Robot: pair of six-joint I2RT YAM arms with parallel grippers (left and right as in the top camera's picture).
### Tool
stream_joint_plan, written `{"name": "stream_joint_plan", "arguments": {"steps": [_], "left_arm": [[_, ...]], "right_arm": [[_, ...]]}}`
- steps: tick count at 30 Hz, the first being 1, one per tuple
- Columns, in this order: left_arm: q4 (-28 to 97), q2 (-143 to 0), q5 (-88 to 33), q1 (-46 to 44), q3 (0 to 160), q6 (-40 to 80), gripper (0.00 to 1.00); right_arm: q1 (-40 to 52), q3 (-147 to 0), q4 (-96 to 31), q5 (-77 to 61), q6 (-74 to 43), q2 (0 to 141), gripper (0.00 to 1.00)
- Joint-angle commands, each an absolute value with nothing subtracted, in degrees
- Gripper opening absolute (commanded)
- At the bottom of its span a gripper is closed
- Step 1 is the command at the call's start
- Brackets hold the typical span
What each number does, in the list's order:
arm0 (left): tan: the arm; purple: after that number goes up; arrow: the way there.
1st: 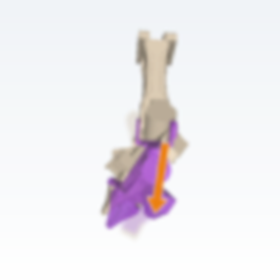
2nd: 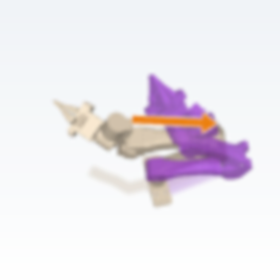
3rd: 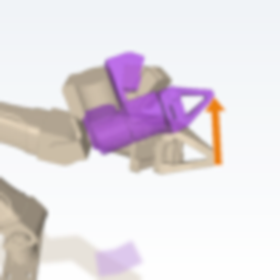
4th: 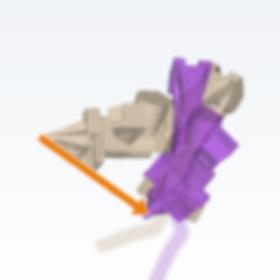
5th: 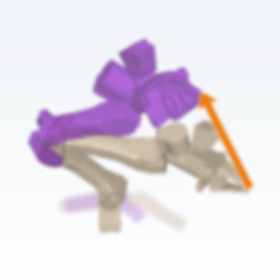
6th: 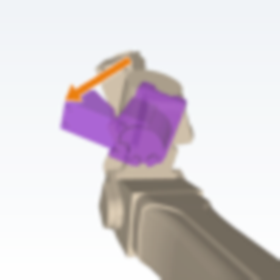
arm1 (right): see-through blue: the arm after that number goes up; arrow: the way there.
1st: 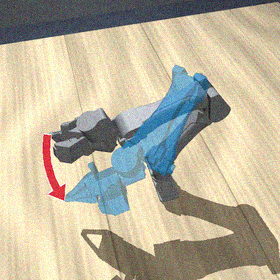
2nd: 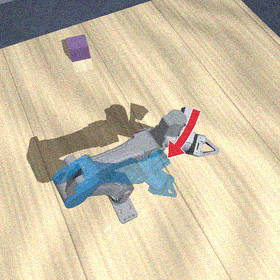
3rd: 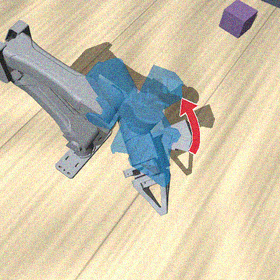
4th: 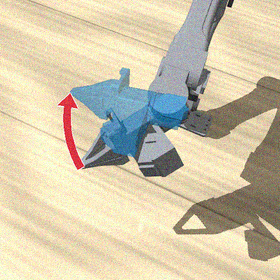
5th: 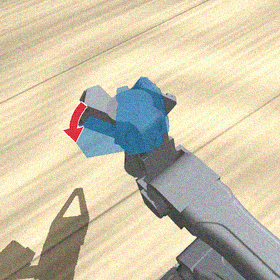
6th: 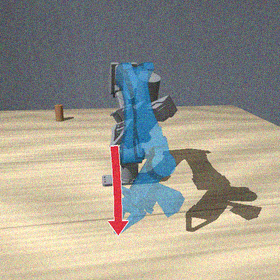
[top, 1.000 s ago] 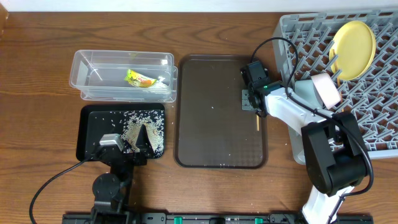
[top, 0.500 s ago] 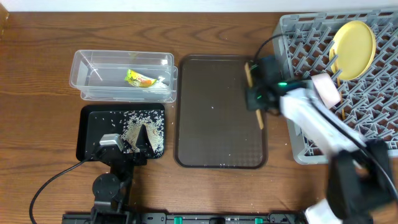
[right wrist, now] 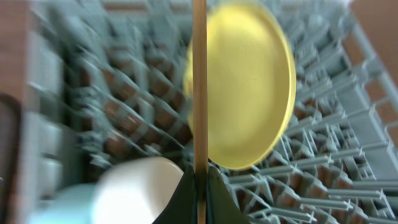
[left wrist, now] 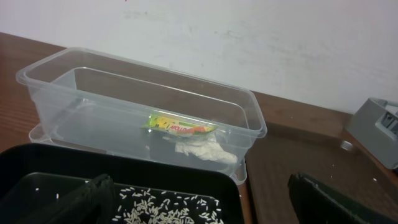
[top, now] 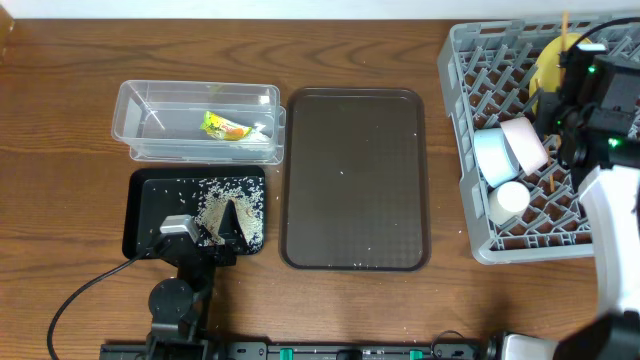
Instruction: Sort waste into correct bins and load items into the dishwasher rack
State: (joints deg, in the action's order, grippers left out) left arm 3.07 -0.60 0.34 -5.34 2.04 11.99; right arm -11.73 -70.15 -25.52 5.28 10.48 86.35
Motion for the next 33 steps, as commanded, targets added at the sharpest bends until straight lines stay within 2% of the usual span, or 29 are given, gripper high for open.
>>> {"name": "stream_joint_plan", "arguments": {"steps": [1,6,8,11,20,26,27,28,29,33], "left_arm": [[4.01,-0.23,0.60,-5.04,0.23,11.86,0.92],[4.01,-0.23,0.60,-5.04,0.23,11.86,0.92],[4.01,-0.23,0.60,-5.04,0.23,11.86,0.91],[4.01,-0.23,0.60,-5.04,0.23,11.86,0.92],[4.01,-0.23,0.60,-5.04,0.23,11.86,0.91],[4.01,-0.23,0.60,-5.04,0.23,11.86,0.92],[4.01,-0.23,0.60,-5.04,0.23,11.86,0.92],[4.01,-0.23,0.60,-5.04,0.23,11.86,0.91],[4.01,-0.23,0.60,-5.04,0.23,11.86,0.91],[4.01,-0.23,0.60,-5.04,0.23,11.86,0.92]], "right_arm": [[-13.50,-69.63,-25.45,5.78,15.94,91.66,0.01],[-14.06,-69.63,-23.66,12.67,18.33,96.73,0.02],[-14.06,-69.71,-22.17,15.20,18.26,96.33,0.27],[-13.78,-69.76,-21.76,13.50,17.04,93.93,0.38],[-10.50,-69.76,-28.34,-2.37,8.51,79.18,0.46],[-1.69,-69.76,-39.68,-20.43,0.84,66.11,0.49],[0.23,-69.76,-41.21,-24.08,0.67,64.34,0.54],[2.61,-69.76,-42.81,-27.29,0.67,62.52,0.67],[4.99,-69.76,-44.25,-29.02,0.67,60.80,0.99],[12.10,-69.76,-48.07,-29.15,0.49,55.66,0.99]]}}
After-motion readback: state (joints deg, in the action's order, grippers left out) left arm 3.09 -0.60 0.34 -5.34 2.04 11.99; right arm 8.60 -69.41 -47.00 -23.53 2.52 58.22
